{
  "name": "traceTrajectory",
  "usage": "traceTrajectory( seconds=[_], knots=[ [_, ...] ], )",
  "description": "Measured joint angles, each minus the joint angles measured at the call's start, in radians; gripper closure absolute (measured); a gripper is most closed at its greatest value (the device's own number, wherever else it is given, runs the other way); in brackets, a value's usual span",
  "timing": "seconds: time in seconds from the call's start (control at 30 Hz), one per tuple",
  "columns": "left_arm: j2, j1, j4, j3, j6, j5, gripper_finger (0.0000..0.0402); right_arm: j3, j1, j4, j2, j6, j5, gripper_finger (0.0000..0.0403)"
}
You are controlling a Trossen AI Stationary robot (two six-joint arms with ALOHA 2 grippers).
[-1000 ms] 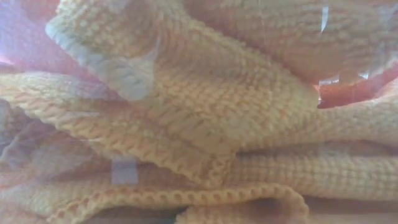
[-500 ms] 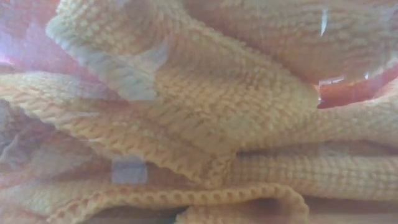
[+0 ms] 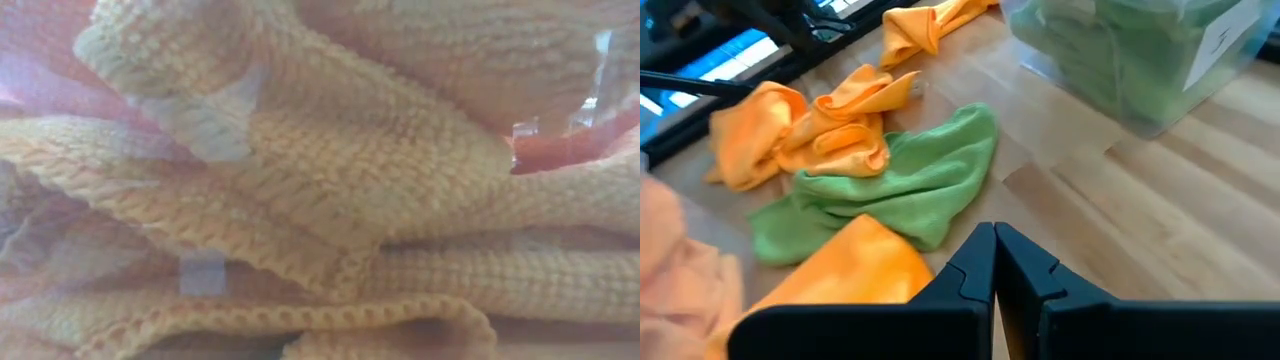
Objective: Sort microfiber towel by color & place in baskets
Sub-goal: Put the yellow towel into the bottom transparent bin
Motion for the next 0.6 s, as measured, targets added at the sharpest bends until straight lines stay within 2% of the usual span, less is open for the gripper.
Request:
traceTrajectory(
  seconds=[0.17, 0.33, 0.47, 0.6],
  knots=[
    [0.0, -0.038, -0.01, 0.0, 0.093, -0.026, 0.0264, 0.003, 0.059, -0.002, 0.013, 0.096, 0.058, 0.0402],
    [-0.038, -0.094, -0.047, 0.0, 0.118, -0.043, 0.0273, 0.087, 0.121, -0.048, 0.118, 0.133, 0.09, 0.0403],
    [-0.091, -0.158, -0.108, 0.0, 0.093, -0.022, 0.0273, 0.221, 0.153, -0.205, 0.249, 0.177, 0.111, 0.0403],
    [-0.123, -0.214, -0.204, 0.0, -0.036, 0.083, 0.0273, 0.356, 0.17, -0.392, 0.372, 0.281, 0.115, 0.0403]
  ],
)
